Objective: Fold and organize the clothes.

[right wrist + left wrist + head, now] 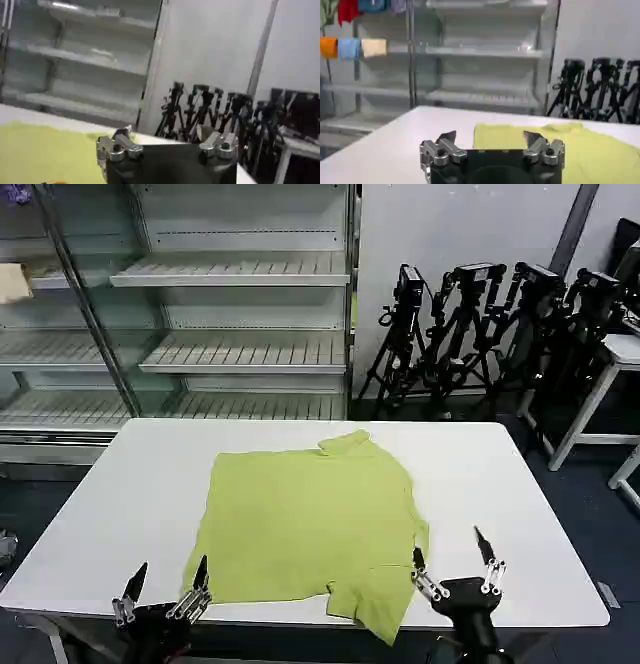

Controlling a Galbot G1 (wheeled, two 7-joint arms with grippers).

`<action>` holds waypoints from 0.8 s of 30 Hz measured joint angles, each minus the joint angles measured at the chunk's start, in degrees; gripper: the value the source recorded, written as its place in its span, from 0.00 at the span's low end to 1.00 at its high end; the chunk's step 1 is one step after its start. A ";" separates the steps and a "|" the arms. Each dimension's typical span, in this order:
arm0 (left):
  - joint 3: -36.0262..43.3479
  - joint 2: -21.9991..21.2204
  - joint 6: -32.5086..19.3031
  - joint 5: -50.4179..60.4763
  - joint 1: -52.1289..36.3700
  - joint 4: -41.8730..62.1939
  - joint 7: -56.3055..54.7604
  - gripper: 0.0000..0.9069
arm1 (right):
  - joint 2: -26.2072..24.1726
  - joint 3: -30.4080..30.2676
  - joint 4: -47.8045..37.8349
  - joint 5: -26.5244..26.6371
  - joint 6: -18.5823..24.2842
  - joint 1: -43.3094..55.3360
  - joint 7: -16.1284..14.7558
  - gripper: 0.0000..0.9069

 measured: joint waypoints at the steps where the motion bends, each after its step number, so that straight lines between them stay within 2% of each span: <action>1: -0.16 0.24 0.76 -0.31 -0.06 0.22 -0.13 1.00 | -0.03 -0.57 -0.22 -0.03 -0.39 -0.16 0.13 1.00; 10: -1.75 2.39 5.16 -2.83 -2.02 3.82 -1.08 1.00 | 0.41 -6.44 -2.94 -1.58 -2.97 -1.62 1.53 1.00; 24: -2.89 3.44 8.28 -6.46 -6.73 10.50 -1.21 1.00 | 1.59 -10.71 -7.65 -2.81 -3.29 -1.86 1.28 1.00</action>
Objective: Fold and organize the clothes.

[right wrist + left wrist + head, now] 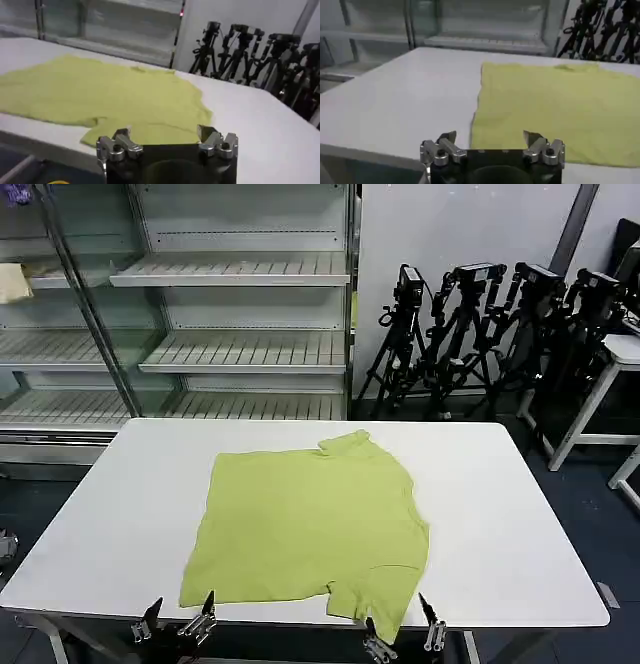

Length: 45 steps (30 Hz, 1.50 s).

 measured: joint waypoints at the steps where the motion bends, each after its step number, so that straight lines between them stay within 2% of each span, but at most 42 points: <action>1: -0.01 0.08 0.15 -0.29 -0.29 0.35 0.01 1.00 | 0.06 -0.19 -0.19 -0.05 0.00 0.04 0.00 1.00; 4: -0.15 0.21 0.50 -1.04 -1.13 1.22 0.07 1.00 | 0.28 -0.66 -0.46 -0.20 -0.04 -0.09 0.00 1.00; 6: -0.28 0.28 0.72 -1.38 -1.65 1.69 0.08 0.48 | 0.49 -0.80 -0.59 -0.22 -0.17 -0.11 0.01 1.00; 7: -0.33 0.35 0.75 -1.58 -1.84 1.83 0.09 0.16 | 0.59 -0.87 -0.67 -0.22 -0.23 -0.11 0.01 1.00; 8: -0.37 0.42 0.75 -1.80 -1.98 1.92 0.09 0.07 | 0.72 -0.91 -0.77 -0.22 -0.30 -0.12 0.02 1.00; 9: -0.41 0.45 0.75 -2.01 -2.13 1.99 0.09 0.02 | 0.87 -1.00 -0.89 -0.18 -0.42 -0.09 0.03 1.00; 10: -0.44 0.48 0.75 -2.19 -2.31 2.09 0.09 0.02 | 1.00 -1.06 -1.03 -0.10 -0.53 0.02 0.03 1.00; 11: -0.44 0.58 0.75 -2.34 -2.54 2.21 0.13 0.02 | 1.14 -1.16 -1.23 0.06 -0.69 0.19 0.01 0.74; 12: -0.44 0.72 0.76 -2.46 -2.83 2.37 0.21 0.02 | 1.25 -1.26 -1.40 0.21 -0.83 0.33 -0.09 0.63; 13: -0.43 0.80 0.78 -2.52 -3.03 2.49 0.23 0.02 | 1.35 -1.26 -1.53 0.32 -0.95 0.42 -0.08 0.44; 14: -0.44 0.85 0.80 -2.58 -3.17 2.68 0.24 0.02 | 1.49 -1.26 -1.71 0.52 -1.11 0.46 -0.06 0.37; 15: -0.43 0.90 0.84 -2.65 -3.33 2.94 0.24 0.02 | 1.61 -1.26 -1.91 0.76 -1.29 0.50 0.00 0.14; 17: -0.39 1.03 0.85 -2.72 -3.65 3.35 0.27 0.02 | 1.79 -1.26 -2.34 1.34 -1.70 0.70 0.12 0.00; 32: 0.29 0.98 0.56 -3.46 -4.29 4.33 0.89 0.02 | 3.16 -1.24 -2.82 8.35 -3.54 1.24 -0.30 0.00; 45: 0.05 0.95 -0.97 -4.03 -3.85 3.11 0.91 0.02 | 2.64 -1.24 -0.79 8.92 -2.49 0.13 -1.30 0.00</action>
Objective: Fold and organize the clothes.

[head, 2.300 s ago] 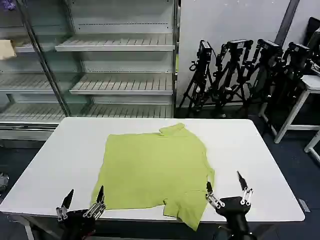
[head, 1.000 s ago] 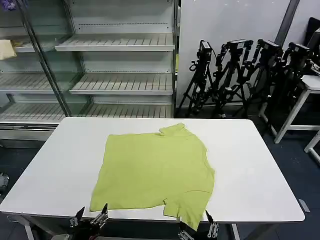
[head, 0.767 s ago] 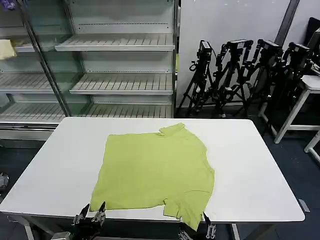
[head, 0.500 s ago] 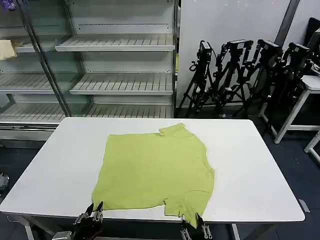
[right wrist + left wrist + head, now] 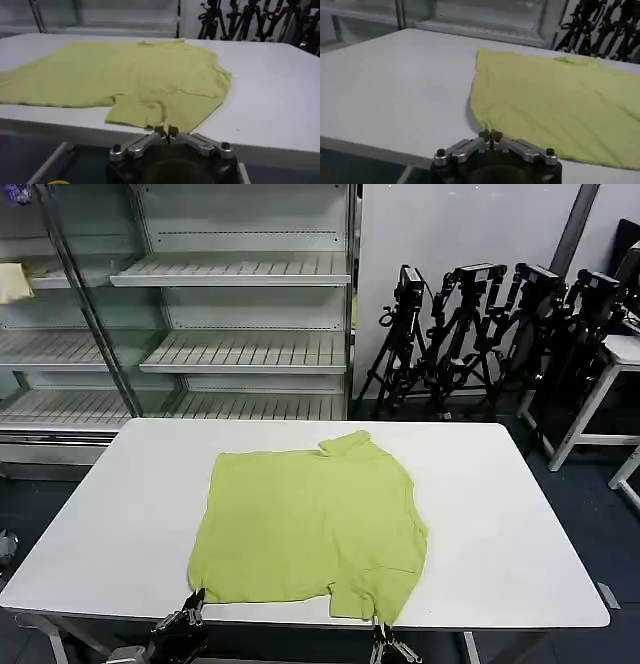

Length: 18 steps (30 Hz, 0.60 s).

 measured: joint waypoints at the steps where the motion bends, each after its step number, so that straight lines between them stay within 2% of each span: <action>1: -0.12 -0.01 -0.08 -0.05 0.19 -0.39 -0.03 0.02 | -0.18 0.15 0.50 -0.06 0.25 -0.24 -0.16 0.00; 18: -2.97 0.53 -0.09 -0.96 5.43 -8.74 -0.86 0.02 | -4.69 6.34 10.75 0.99 2.81 -4.72 -1.18 0.00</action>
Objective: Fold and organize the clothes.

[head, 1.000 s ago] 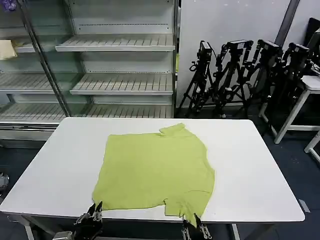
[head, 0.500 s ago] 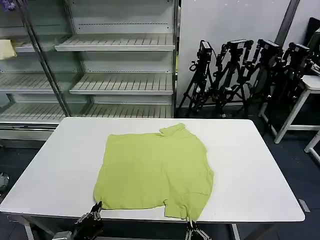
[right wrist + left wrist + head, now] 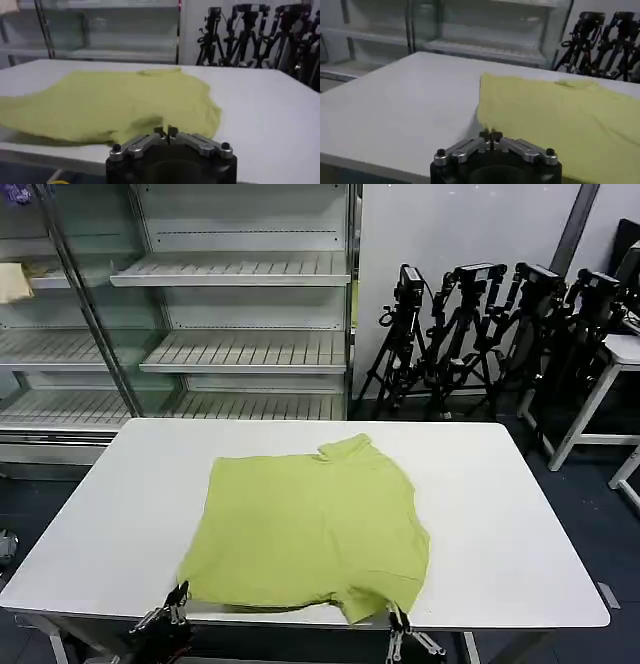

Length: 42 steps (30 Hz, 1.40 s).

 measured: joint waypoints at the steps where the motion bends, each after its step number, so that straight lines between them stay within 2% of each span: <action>1: -0.33 0.19 0.10 -0.17 0.08 -0.44 0.01 0.02 | -0.23 0.38 0.45 0.20 0.08 -0.04 -0.06 0.00; 17: -2.50 3.89 -0.07 -0.79 -2.06 -0.37 1.12 0.02 | -1.50 2.00 0.90 2.85 0.66 5.29 -0.97 0.00; 28: 0.46 7.07 0.12 1.39 -8.30 6.00 1.77 0.02 | -3.91 0.22 -5.81 7.99 -2.21 17.74 -0.63 0.00; 42: 3.17 10.60 0.80 1.46 -16.57 14.66 2.01 0.02 | -3.40 -3.47 -16.76 12.28 -5.99 34.15 -0.69 0.00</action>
